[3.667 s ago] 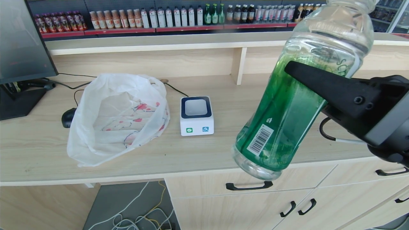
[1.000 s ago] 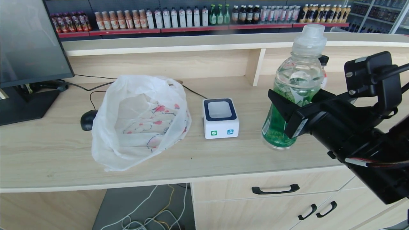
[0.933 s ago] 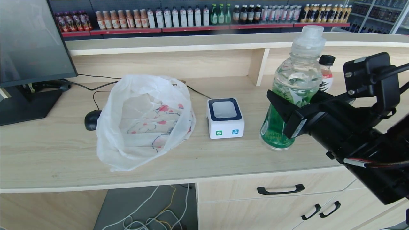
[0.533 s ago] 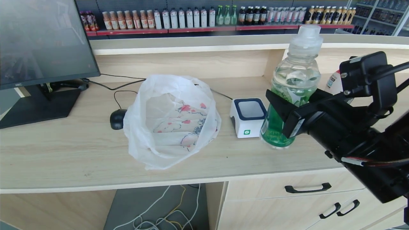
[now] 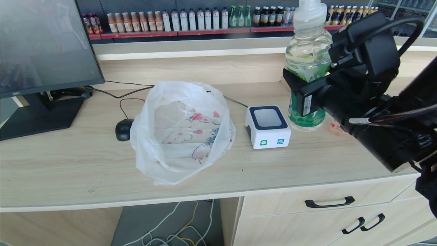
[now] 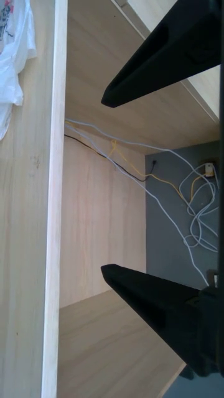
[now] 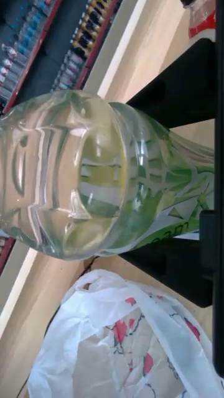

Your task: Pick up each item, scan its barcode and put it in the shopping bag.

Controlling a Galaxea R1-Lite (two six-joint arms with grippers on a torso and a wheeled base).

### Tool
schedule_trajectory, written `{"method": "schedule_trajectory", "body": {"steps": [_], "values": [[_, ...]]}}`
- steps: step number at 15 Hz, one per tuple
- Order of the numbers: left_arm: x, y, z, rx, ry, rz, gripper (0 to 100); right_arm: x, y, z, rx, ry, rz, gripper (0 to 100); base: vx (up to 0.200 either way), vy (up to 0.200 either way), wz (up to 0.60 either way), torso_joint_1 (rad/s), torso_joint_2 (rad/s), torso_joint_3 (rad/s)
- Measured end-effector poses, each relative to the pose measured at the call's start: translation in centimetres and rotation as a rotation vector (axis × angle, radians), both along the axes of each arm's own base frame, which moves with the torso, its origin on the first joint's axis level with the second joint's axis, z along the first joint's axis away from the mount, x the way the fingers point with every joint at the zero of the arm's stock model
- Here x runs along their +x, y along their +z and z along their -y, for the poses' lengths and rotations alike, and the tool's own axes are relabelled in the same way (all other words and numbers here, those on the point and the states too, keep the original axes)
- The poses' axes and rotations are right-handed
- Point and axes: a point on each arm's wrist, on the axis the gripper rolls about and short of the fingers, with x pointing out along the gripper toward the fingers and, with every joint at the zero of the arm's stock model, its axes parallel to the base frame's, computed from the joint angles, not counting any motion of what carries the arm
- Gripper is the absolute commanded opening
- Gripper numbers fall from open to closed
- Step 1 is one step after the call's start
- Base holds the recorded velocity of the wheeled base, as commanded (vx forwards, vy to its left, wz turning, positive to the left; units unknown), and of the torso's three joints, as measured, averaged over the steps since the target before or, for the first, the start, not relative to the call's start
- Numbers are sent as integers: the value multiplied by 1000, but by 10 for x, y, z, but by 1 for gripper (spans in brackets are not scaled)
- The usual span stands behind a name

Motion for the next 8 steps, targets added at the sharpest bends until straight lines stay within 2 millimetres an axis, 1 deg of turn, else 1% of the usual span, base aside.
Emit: {"method": "schedule_trajectory", "body": {"steps": [2, 3, 4, 6, 8], "values": [[0, 0, 0, 0, 0, -1, 100, 6, 16, -5, -59, -24, 23, 0, 0, 0, 0, 0, 0, 0], [0, 0, 0, 0, 1, 0, 100, 10, 26, -8, -93, -47, 57, 0, 0, 0, 0, 0, 0, 0], [0, 0, 0, 0, 1, 0, 100, 14, 33, -10, -136, -72, 84, 0, 0, 0, 0, 0, 0, 0], [0, 0, 0, -1, 0, 0, 100, 19, 38, -17, -245, -105, 133, 0, 0, 0, 0, 0, 0, 0], [0, 0, 0, 0, 0, 0, 100, 23, 39, -20, -297, -127, 154, 0, 0, 0, 0, 0, 0, 0]]}}
